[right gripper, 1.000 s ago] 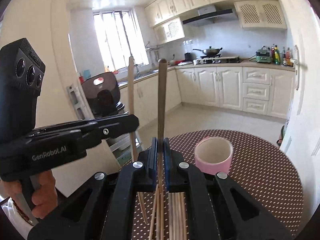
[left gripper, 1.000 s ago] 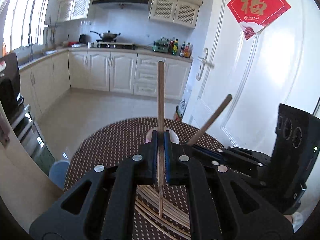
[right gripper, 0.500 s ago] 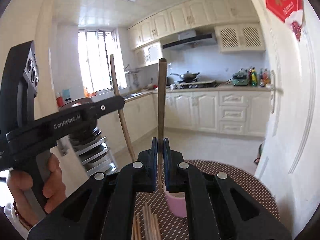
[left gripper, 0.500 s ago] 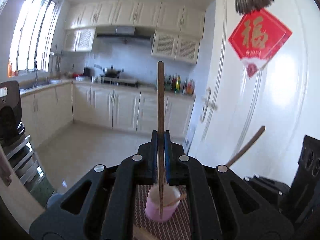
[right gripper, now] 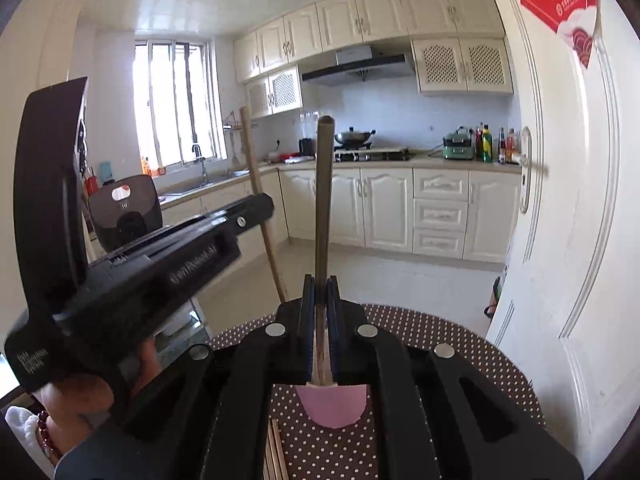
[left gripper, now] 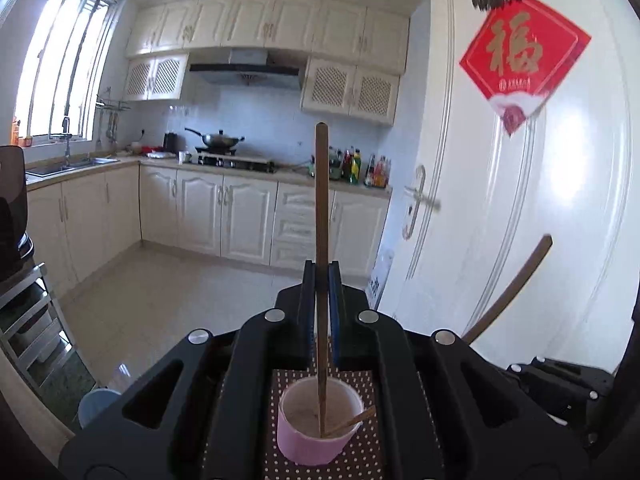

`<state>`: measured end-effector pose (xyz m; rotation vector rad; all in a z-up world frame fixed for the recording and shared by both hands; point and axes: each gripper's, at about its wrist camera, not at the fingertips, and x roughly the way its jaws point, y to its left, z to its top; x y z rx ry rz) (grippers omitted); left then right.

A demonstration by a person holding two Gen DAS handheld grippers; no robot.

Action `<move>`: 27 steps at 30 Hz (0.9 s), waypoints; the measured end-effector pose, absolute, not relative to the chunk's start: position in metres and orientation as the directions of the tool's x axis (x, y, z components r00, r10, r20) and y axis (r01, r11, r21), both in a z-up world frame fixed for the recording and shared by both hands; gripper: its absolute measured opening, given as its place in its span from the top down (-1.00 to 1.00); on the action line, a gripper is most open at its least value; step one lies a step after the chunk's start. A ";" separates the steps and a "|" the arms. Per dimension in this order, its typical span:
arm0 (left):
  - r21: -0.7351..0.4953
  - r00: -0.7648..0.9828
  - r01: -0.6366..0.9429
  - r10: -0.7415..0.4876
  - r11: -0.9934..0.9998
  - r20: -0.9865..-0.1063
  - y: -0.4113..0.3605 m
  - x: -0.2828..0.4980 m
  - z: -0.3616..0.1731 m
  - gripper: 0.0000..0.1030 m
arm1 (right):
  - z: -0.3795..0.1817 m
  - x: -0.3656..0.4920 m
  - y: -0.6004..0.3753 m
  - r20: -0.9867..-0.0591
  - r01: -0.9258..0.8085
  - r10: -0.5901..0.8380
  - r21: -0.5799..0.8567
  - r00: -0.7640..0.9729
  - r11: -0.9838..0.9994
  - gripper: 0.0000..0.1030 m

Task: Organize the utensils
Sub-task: 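Lift the held chopsticks with both tools and lower them into the pink cup, then open both tools to release the chopsticks into the pink cup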

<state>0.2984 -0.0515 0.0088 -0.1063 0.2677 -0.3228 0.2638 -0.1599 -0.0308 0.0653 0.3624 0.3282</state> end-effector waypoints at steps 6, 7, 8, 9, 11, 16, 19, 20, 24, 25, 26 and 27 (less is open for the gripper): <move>-0.144 0.892 0.290 -0.322 0.946 -0.318 -0.052 0.305 -0.008 0.85 | -0.041 0.271 -0.157 -0.382 -0.295 0.321 0.128 0.866 0.947 0.91; -0.143 0.891 0.285 -0.317 0.948 -0.326 -0.051 0.305 -0.010 0.85 | -0.044 0.272 -0.156 -0.388 -0.293 0.321 0.130 0.864 0.947 0.91; -0.146 0.888 0.278 -0.312 0.949 -0.336 -0.049 0.305 -0.011 0.85 | -0.044 0.273 -0.156 -0.393 -0.293 0.321 0.132 0.862 0.947 0.91; -0.150 0.884 0.281 -0.317 0.948 -0.344 -0.048 0.305 -0.012 0.85 | -0.046 0.274 -0.155 -0.401 -0.292 0.322 0.136 0.858 0.947 0.91; -0.145 0.874 0.281 -0.316 0.949 -0.368 -0.048 0.305 -0.014 0.85 | -0.048 0.275 -0.153 -0.409 -0.289 0.320 0.136 0.855 0.947 0.91; -0.119 0.866 0.268 -0.294 0.956 -0.406 -0.048 0.299 -0.018 0.46 | -0.050 0.274 -0.150 -0.430 -0.275 0.306 0.136 0.849 0.952 0.91; -0.112 0.878 0.256 -0.279 0.960 -0.389 -0.046 0.291 -0.016 -0.11 | -0.050 0.272 -0.150 -0.435 -0.261 0.299 0.144 0.849 0.954 0.90; -0.110 0.877 0.256 -0.278 0.961 -0.392 -0.046 0.289 -0.015 -0.11 | -0.050 0.271 -0.151 -0.435 -0.257 0.296 0.147 0.851 0.955 0.89; -0.112 0.875 0.250 -0.274 0.962 -0.399 -0.043 0.281 -0.013 -0.13 | -0.046 0.266 -0.154 -0.437 -0.242 0.290 0.163 0.851 0.956 0.84; -0.119 0.872 0.251 -0.277 0.961 -0.403 -0.042 0.279 -0.012 -0.14 | -0.045 0.264 -0.154 -0.436 -0.240 0.288 0.163 0.852 0.957 0.76; -0.124 0.870 0.252 -0.281 0.960 -0.405 -0.040 0.277 -0.011 -0.18 | -0.043 0.261 -0.155 -0.433 -0.236 0.284 0.162 0.856 0.958 0.70; -0.125 0.871 0.248 -0.278 0.961 -0.405 -0.038 0.275 -0.011 -0.22 | -0.042 0.259 -0.155 -0.430 -0.234 0.282 0.162 0.858 0.959 0.58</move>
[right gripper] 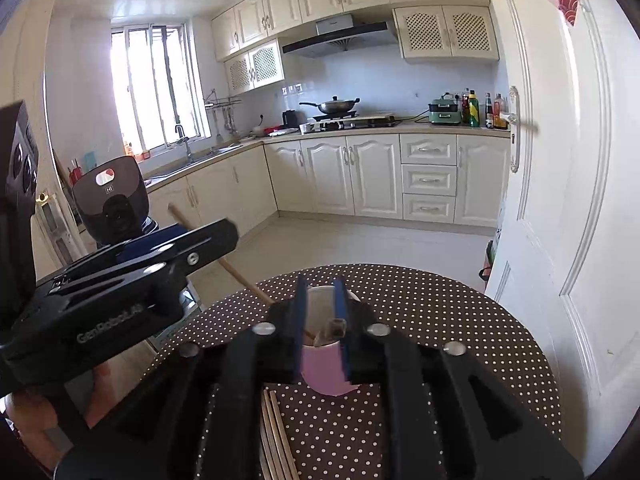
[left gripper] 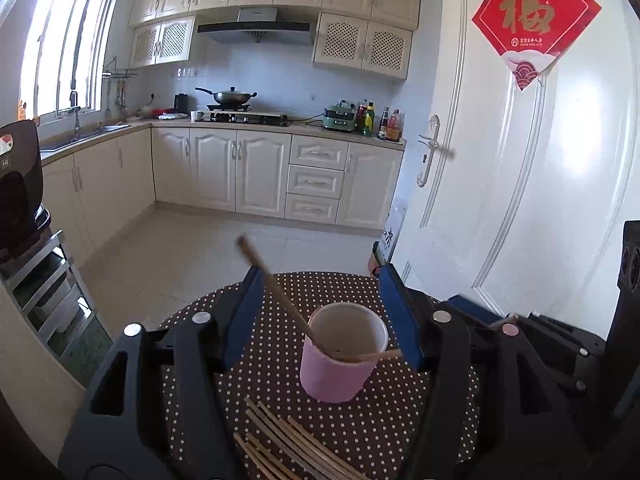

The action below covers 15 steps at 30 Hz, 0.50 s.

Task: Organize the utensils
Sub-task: 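Open both tools to release the chopsticks into the pink cup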

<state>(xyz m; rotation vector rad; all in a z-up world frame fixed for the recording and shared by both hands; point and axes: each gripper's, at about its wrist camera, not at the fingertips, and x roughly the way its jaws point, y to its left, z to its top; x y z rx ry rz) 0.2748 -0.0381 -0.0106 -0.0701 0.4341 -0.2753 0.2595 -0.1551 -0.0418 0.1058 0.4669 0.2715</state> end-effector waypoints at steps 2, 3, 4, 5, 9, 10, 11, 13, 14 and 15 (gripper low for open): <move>-0.123 0.871 0.240 -0.270 0.963 -0.411 -0.033 0.268 -0.010 -0.25 | -0.039 0.254 -0.157 -0.422 -0.232 0.280 0.163 0.862 0.959 0.46; -0.121 0.872 0.235 -0.264 0.965 -0.413 -0.030 0.264 -0.009 -0.28 | -0.037 0.250 -0.159 -0.418 -0.230 0.278 0.163 0.865 0.959 0.40; -0.119 0.871 0.229 -0.258 0.966 -0.417 -0.028 0.260 -0.009 -0.29 | -0.036 0.246 -0.160 -0.414 -0.229 0.279 0.165 0.867 0.959 0.38; -0.118 0.871 0.225 -0.253 0.967 -0.420 -0.025 0.257 -0.009 -0.31 | -0.035 0.244 -0.161 -0.412 -0.228 0.278 0.166 0.868 0.959 0.37; -0.122 0.864 0.202 -0.236 0.972 -0.445 -0.010 0.242 -0.011 -0.39 | -0.036 0.227 -0.169 -0.411 -0.225 0.282 0.182 0.867 0.957 0.25; -0.131 0.857 0.204 -0.241 0.970 -0.456 -0.005 0.238 -0.014 -0.40 | -0.038 0.223 -0.171 -0.415 -0.226 0.284 0.184 0.864 0.957 0.24; -0.137 0.847 0.197 -0.239 0.971 -0.475 0.000 0.235 -0.017 -0.41 | -0.040 0.220 -0.172 -0.418 -0.226 0.283 0.182 0.863 0.957 0.24; -0.152 0.824 0.177 -0.231 0.972 -0.517 0.009 0.232 -0.027 -0.41 | -0.048 0.213 -0.174 -0.436 -0.228 0.284 0.178 0.854 0.957 0.23; -0.163 0.812 0.179 -0.239 0.970 -0.533 0.013 0.230 -0.032 -0.41 | -0.054 0.210 -0.175 -0.449 -0.228 0.286 0.180 0.846 0.957 0.23; -0.169 0.792 0.174 -0.240 0.970 -0.562 0.016 0.228 -0.041 -0.41 | -0.060 0.209 -0.175 -0.462 -0.231 0.290 0.180 0.838 0.956 0.23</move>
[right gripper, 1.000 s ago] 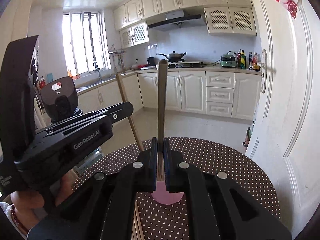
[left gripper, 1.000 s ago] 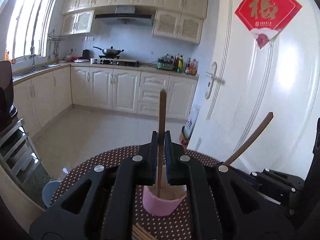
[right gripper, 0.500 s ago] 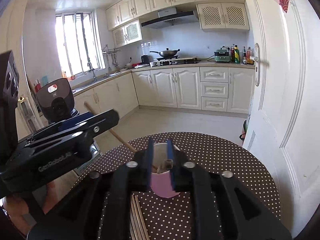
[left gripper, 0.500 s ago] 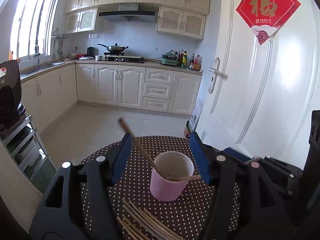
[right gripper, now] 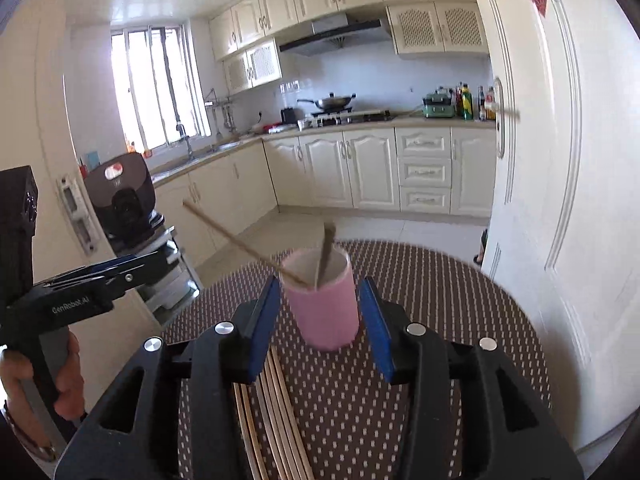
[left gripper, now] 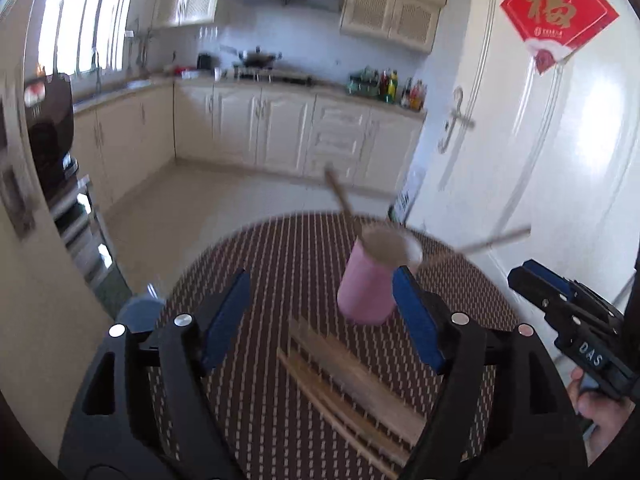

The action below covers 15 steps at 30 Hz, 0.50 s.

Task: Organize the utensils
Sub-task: 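Open both tools to release the chopsticks into the pink cup, then return the right tool to the pile and grasp a chopstick while the left tool grasps another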

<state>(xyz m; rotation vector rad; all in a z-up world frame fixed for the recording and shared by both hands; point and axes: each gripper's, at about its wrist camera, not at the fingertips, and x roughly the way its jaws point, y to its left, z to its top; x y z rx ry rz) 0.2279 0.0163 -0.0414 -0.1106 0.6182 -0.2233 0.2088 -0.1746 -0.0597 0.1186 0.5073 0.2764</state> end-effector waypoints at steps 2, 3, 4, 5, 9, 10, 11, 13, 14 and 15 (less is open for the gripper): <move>-0.170 0.767 0.157 -0.229 0.973 -0.600 0.019 0.226 -0.054 -0.41 | -0.070 0.208 -0.172 -0.488 -0.229 0.289 0.180 0.824 0.957 0.23; -0.170 0.753 0.154 -0.227 0.973 -0.618 0.020 0.226 -0.061 -0.41 | -0.077 0.208 -0.171 -0.505 -0.231 0.294 0.184 0.811 0.955 0.23; -0.168 0.733 0.147 -0.221 0.975 -0.643 0.020 0.226 -0.070 -0.41 | -0.083 0.208 -0.169 -0.522 -0.238 0.300 0.185 0.798 0.954 0.23; -0.165 0.708 0.143 -0.218 0.976 -0.672 0.019 0.226 -0.080 -0.41 | -0.088 0.208 -0.166 -0.538 -0.243 0.303 0.182 0.787 0.953 0.23; -0.171 0.610 0.131 -0.215 0.977 -0.763 0.014 0.229 -0.113 -0.41 | -0.111 0.210 -0.157 -0.606 -0.263 0.321 0.186 0.728 0.947 0.23; -0.174 0.585 0.122 -0.212 0.977 -0.783 0.012 0.229 -0.122 -0.41 | -0.113 0.211 -0.155 -0.615 -0.266 0.325 0.188 0.719 0.945 0.23; -0.179 0.569 0.120 -0.215 0.976 -0.793 0.011 0.229 -0.129 -0.41 | -0.118 0.212 -0.154 -0.630 -0.267 0.329 0.194 0.704 0.944 0.23; -0.181 0.543 0.116 -0.215 0.977 -0.811 0.008 0.229 -0.141 -0.41 | -0.123 0.212 -0.152 -0.643 -0.270 0.335 0.202 0.688 0.942 0.23; -0.174 0.536 0.109 -0.206 0.979 -0.819 0.006 0.229 -0.145 -0.41 | -0.126 0.212 -0.150 -0.654 -0.272 0.338 0.204 0.677 0.940 0.23; -0.167 0.529 0.103 -0.196 0.981 -0.826 0.005 0.229 -0.148 -0.41 | -0.129 0.212 -0.149 -0.663 -0.273 0.338 0.204 0.668 0.940 0.23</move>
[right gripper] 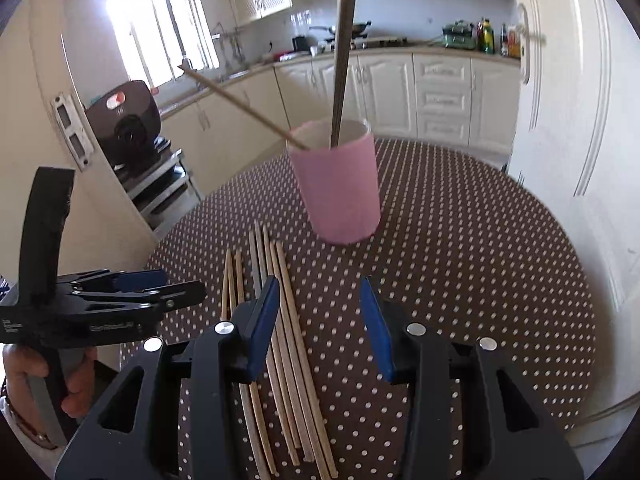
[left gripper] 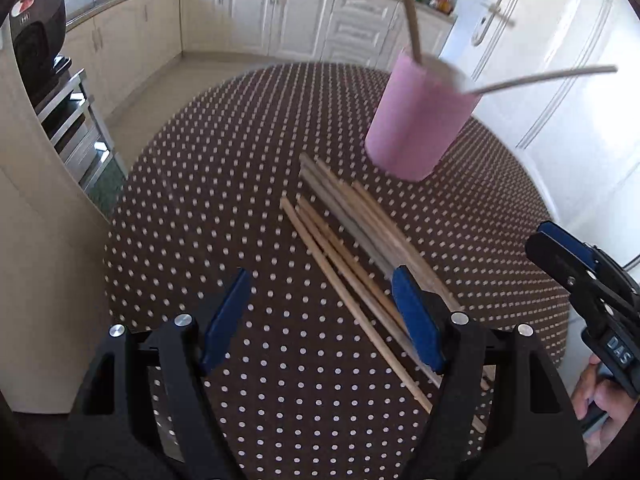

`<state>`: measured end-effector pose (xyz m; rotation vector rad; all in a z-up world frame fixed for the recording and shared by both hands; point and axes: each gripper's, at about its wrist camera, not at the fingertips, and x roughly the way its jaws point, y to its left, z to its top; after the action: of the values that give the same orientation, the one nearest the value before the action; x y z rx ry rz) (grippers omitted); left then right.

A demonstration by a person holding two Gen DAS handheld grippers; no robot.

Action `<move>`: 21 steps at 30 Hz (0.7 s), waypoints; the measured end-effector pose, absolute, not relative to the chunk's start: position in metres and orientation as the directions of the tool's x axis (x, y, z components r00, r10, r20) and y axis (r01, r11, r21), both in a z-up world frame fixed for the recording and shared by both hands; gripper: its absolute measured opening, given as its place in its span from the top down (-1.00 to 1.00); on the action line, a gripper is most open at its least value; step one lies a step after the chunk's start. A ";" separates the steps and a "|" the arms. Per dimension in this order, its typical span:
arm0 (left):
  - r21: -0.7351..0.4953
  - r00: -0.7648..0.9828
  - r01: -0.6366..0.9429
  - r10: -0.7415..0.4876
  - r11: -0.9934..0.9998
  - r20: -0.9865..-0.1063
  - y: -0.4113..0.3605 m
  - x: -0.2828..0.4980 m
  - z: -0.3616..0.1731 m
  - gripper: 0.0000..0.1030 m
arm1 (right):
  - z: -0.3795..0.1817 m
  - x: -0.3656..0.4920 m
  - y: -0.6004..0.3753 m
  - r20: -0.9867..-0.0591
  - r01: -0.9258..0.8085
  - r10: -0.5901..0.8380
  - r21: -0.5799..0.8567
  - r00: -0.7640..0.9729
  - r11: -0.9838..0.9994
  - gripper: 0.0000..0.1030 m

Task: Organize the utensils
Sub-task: 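Return the right tool to the pile and grasp a chopstick while the left tool grasps another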

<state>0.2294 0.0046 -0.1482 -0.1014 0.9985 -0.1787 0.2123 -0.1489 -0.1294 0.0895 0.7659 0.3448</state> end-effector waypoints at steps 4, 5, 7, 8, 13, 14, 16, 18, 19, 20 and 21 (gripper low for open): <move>-0.147 0.480 0.081 -0.168 0.986 -0.861 0.000 0.234 -0.165 -0.41 | -0.136 0.214 -0.150 -0.687 -0.271 0.340 0.211 0.643 0.939 0.23; -0.139 0.471 0.072 -0.156 0.988 -0.868 -0.001 0.235 -0.169 -0.39 | -0.137 0.215 -0.151 -0.690 -0.270 0.340 0.212 0.640 0.939 0.23; -0.128 0.455 0.062 -0.142 0.990 -0.879 -0.002 0.236 -0.175 -0.31 | -0.139 0.216 -0.151 -0.696 -0.272 0.341 0.213 0.632 0.939 0.23; -0.125 0.445 0.057 -0.137 0.991 -0.885 -0.002 0.236 -0.178 -0.23 | -0.140 0.216 -0.152 -0.698 -0.271 0.341 0.214 0.630 0.938 0.23; -0.110 0.444 0.050 -0.121 0.993 -0.888 -0.004 0.238 -0.178 -0.19 | -0.142 0.221 -0.150 -0.709 -0.274 0.348 0.222 0.613 0.936 0.23; -0.110 0.443 0.050 -0.120 0.993 -0.889 -0.005 0.238 -0.177 -0.19 | -0.142 0.222 -0.150 -0.711 -0.275 0.349 0.223 0.610 0.935 0.23; -0.100 0.440 0.051 -0.113 0.994 -0.891 -0.007 0.241 -0.177 -0.19 | -0.143 0.225 -0.148 -0.719 -0.280 0.351 0.222 0.600 0.934 0.23; -0.088 0.440 0.051 -0.102 0.995 -0.892 -0.008 0.249 -0.179 -0.18 | -0.144 0.228 -0.146 -0.726 -0.283 0.352 0.223 0.590 0.933 0.23; -0.075 0.440 0.048 -0.088 0.996 -0.894 -0.009 0.251 -0.179 -0.14 | -0.145 0.229 -0.144 -0.731 -0.285 0.353 0.222 0.584 0.932 0.23; -0.052 0.443 0.045 -0.067 0.998 -0.894 -0.011 0.252 -0.179 0.00 | -0.146 0.231 -0.143 -0.737 -0.288 0.353 0.221 0.576 0.932 0.23; -0.036 0.447 0.045 -0.052 0.998 -0.893 -0.011 0.252 -0.178 0.11 | -0.147 0.233 -0.141 -0.745 -0.293 0.352 0.217 0.567 0.931 0.23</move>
<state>0.2520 -0.0109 -0.1784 -0.0074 1.1056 -0.0600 0.2329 -0.1413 -0.1471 0.0716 0.8913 0.3791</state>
